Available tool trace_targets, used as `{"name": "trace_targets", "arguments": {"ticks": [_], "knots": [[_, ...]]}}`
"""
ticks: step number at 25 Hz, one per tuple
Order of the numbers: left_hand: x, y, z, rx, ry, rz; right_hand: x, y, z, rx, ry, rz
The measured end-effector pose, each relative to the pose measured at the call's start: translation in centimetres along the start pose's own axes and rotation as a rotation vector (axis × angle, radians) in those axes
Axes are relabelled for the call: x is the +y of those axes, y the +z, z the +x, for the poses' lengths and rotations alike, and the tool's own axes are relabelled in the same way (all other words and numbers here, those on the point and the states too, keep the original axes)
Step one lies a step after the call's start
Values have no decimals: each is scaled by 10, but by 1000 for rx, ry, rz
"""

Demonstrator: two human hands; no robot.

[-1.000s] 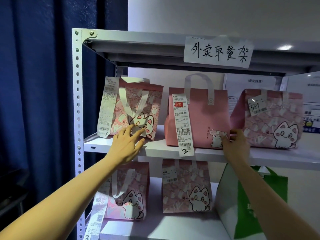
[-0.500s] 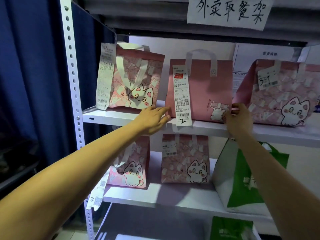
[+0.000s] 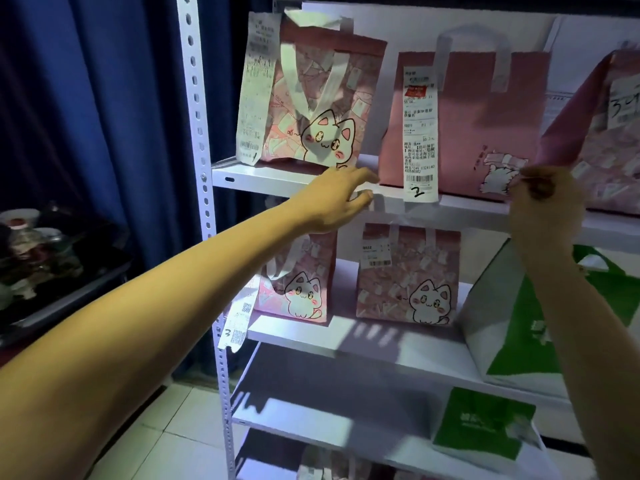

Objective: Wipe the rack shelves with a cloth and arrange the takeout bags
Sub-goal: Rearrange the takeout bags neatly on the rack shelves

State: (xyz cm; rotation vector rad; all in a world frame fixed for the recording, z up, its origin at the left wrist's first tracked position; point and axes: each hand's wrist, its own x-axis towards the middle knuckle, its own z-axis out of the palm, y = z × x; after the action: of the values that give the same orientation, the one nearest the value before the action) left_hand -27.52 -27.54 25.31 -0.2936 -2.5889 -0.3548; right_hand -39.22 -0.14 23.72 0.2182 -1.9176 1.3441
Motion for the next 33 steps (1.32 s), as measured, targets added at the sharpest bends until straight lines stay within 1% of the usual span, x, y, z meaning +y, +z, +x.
{"name": "trace_targets", "arguments": {"ticks": [4, 8, 11, 16, 20, 25, 28, 31, 33], "knots": [[-9, 0, -43, 88, -10, -31, -17, 12, -43, -36, -75, 96], [-27, 11, -91, 148, -79, -115, -20, 33, -91, -102, -31, 91], [-42, 31, -124, 137, -171, -147, -9, 56, -133, -190, 26, 134], [-78, 70, -162, 158, -379, -252, 14, 101, -186, -334, 100, 114], [-109, 101, -167, 148, -530, -307, 33, 146, -205, -429, 200, 123], [-147, 132, -155, 204, -718, -338, 57, 197, -218, -536, 240, 111], [-167, 150, -150, 213, -826, -363, 69, 218, -221, -598, 295, 114], [-177, 167, -144, 277, -927, -370, 81, 231, -225, -617, 346, 135], [-182, 175, -142, 305, -954, -365, 86, 237, -227, -621, 345, 150]]}}
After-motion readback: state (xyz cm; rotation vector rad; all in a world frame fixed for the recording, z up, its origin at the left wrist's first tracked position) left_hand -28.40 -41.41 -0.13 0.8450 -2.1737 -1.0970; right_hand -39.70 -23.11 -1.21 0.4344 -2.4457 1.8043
